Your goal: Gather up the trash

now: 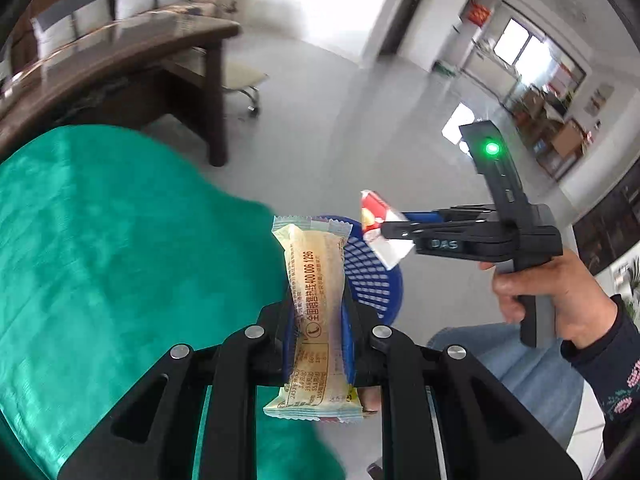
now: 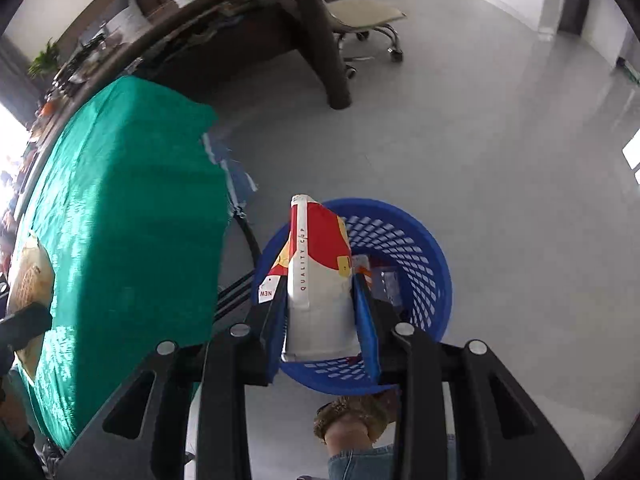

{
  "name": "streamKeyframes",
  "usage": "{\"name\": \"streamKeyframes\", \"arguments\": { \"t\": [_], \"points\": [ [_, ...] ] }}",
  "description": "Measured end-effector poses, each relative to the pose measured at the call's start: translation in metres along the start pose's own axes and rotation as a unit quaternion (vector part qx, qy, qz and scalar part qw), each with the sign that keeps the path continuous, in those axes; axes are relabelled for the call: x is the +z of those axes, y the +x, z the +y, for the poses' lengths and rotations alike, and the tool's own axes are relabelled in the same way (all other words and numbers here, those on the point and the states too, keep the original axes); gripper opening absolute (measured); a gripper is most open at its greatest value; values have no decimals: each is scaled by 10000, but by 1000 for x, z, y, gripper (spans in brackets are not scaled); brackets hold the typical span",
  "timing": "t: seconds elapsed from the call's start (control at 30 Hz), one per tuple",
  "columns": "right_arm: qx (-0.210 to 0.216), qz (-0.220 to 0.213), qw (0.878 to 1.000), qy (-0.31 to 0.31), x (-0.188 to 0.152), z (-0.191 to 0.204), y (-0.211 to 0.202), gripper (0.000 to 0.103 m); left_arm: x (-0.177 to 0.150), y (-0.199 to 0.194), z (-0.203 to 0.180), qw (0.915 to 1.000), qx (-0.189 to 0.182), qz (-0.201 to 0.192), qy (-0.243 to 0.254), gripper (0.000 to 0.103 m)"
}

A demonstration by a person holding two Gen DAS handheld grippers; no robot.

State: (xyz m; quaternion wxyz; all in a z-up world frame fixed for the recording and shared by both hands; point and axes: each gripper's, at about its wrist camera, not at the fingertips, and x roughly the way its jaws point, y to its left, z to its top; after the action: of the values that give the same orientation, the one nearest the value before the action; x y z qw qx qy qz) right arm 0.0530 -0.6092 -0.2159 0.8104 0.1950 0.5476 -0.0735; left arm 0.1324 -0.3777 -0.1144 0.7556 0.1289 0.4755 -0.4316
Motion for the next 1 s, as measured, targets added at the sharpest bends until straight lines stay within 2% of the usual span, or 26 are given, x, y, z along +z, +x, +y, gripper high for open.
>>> {"name": "streamKeyframes", "arguments": {
  "t": [0.1, 0.23, 0.33, 0.4, 0.43, 0.47, 0.57, 0.67, 0.7, 0.8, 0.97, 1.0],
  "points": [
    [43, 103, 9992, 377, -5, -29, 26, 30, 14, 51, -28, 9993, 41, 309, 188, 18],
    [228, 94, 9952, 946, -6, -53, 55, 33, 24, 111, -36, 9977, 41, 672, 50, 18],
    [382, 62, 9895, 1395, -11, -68, 75, 43, 29, 143, -34, 9971, 65, 752, -37, 23],
    [474, 91, 9849, 1663, -16, -81, 84, 70, 30, 156, -31, 9975, 167, 678, -89, 55],
    [521, 47, 9832, 1748, -18, -85, 83, 73, 29, 157, -32, 9979, 224, 594, -117, 69],
    [549, -1, 9822, 1795, -20, -86, 79, 74, 30, 156, -31, 9982, 297, 490, -158, 77],
    [490, -255, 9801, 1906, -19, -92, 57, 75, 29, 137, -29, 9984, 488, 107, -255, 88],
    [375, -642, 9795, 1875, -18, -89, 19, 94, 32, 110, -35, 9960, 838, -283, -90, 89],
    [386, -847, 9795, 1785, -21, -83, -1, 97, 31, 93, -40, 9942, 952, -497, -55, 93],
    [345, -1217, 9810, 1472, -39, -64, -49, 98, 24, 45, -56, 9894, 1027, -1025, 14, 98],
    [-60, -1698, 9826, 751, -84, -19, -116, 98, 0, -11, -80, 9852, 1111, -1300, 104, 98],
    [-166, -1944, 9793, 540, -97, -6, -134, 98, -6, -21, -83, 9838, 1147, -1377, 91, 98]
  ]
}}
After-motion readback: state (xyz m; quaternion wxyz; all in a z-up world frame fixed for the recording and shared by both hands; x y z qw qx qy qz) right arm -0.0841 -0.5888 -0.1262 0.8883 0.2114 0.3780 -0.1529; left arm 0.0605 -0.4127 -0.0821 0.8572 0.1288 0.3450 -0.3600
